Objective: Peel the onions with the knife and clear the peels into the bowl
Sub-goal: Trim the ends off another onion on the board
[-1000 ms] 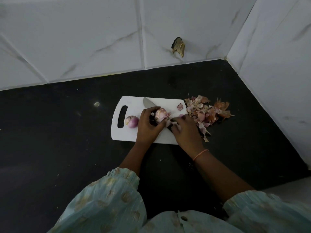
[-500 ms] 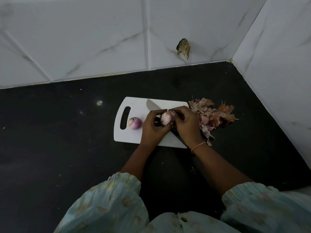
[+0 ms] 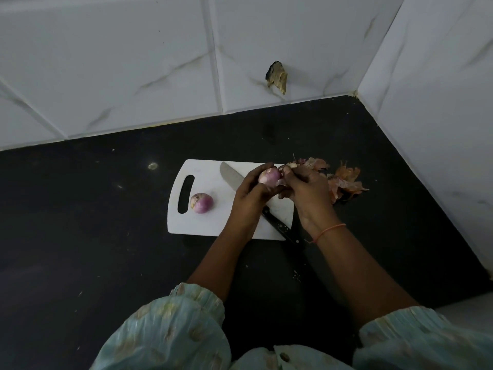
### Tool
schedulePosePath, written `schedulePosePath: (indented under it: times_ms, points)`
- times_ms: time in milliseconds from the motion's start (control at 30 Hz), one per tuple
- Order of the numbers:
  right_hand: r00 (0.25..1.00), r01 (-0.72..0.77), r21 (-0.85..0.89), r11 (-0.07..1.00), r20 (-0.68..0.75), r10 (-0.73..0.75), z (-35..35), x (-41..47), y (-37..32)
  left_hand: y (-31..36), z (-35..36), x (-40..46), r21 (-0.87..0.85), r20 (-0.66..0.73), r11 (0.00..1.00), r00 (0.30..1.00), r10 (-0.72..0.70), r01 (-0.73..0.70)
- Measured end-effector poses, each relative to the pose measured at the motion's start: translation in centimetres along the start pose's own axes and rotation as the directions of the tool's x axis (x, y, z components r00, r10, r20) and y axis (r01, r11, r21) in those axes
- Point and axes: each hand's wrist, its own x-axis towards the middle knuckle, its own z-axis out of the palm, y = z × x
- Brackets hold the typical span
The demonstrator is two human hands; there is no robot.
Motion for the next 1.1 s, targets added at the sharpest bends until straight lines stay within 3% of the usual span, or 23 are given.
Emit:
schedulePosePath:
  times_ms: [100, 200, 333, 400, 467, 533, 600, 633, 700, 800, 933, 1000, 1100]
  points:
    - [0.996, -0.086, 0.195, 0.977, 0.042, 0.079, -0.2, -0.2, -1.0, 0.9, 1.1, 0.3, -0.206, 0.017, 0.969, 0.990, -0.140, 0.140]
    - [0.986, -0.165, 0.329, 0.930, 0.093, 0.141, -0.2, 0.0, -1.7, 1.2, 1.6, 0.2, -0.273, 0.035, 0.951, 0.990, -0.139, 0.143]
    - [0.927, -0.364, 0.584, 0.725, 0.157, 0.340, 0.0, 0.0, -2.3, 1.7, 1.4, 0.4, -0.350, 0.051, 0.919, 0.984, -0.173, 0.180]
    - [0.906, -0.373, 0.708, 0.600, 0.140, 0.399, -0.2, 0.3, -2.8, 2.1, 1.2, 0.5, -0.404, 0.041, 0.890, 0.977, -0.211, 0.209]
    - [0.916, -0.317, 0.729, 0.607, 0.067, 0.397, -1.0, 0.9, -2.8, 2.6, 1.0, 0.3, -0.446, 0.049, 0.861, 0.968, -0.247, 0.243]
    - [0.948, -0.241, 0.527, 0.815, -0.053, 0.314, -1.9, 1.8, -2.1, 2.9, 0.6, 0.0, -0.400, 0.064, 0.879, 0.965, -0.255, 0.258]
    - [0.983, -0.116, 0.021, 0.993, -0.144, 0.118, -3.0, 2.3, -1.1, 2.8, 0.2, -0.3, -0.275, 0.068, 0.932, 0.972, -0.226, 0.236]
    - [0.991, -0.031, -0.263, 0.964, -0.134, -0.004, -3.3, 2.5, -0.8, 2.7, 0.0, -0.4, -0.207, 0.068, 0.956, 0.978, -0.196, 0.206]
    - [0.982, 0.129, -0.634, 0.763, -0.026, -0.187, -3.7, 2.4, -0.7, 2.4, -0.3, -0.5, -0.068, 0.066, 0.992, 0.993, -0.102, 0.106]
    - [0.934, 0.287, -0.739, 0.609, 0.075, -0.349, -3.8, 1.8, -0.6, 2.6, -0.3, -0.7, 0.118, 0.050, 0.993, 0.998, 0.026, -0.032]
    - [0.815, 0.424, -0.717, 0.553, 0.036, -0.579, -3.6, 0.8, -0.4, 3.7, 0.1, -1.2, 0.194, 0.001, 0.978, 0.997, 0.079, -0.078]
    - [0.809, 0.426, -0.726, 0.540, 0.038, -0.587, -3.9, 0.9, -0.4, 4.1, 0.3, -1.4, 0.202, -0.002, 0.974, 0.994, 0.108, -0.106]
    - [0.871, 0.379, -0.754, 0.536, 0.094, -0.483, -4.3, 1.0, -0.2, 4.4, 0.6, -1.6, 0.187, 0.004, 0.972, 0.989, 0.147, -0.145]
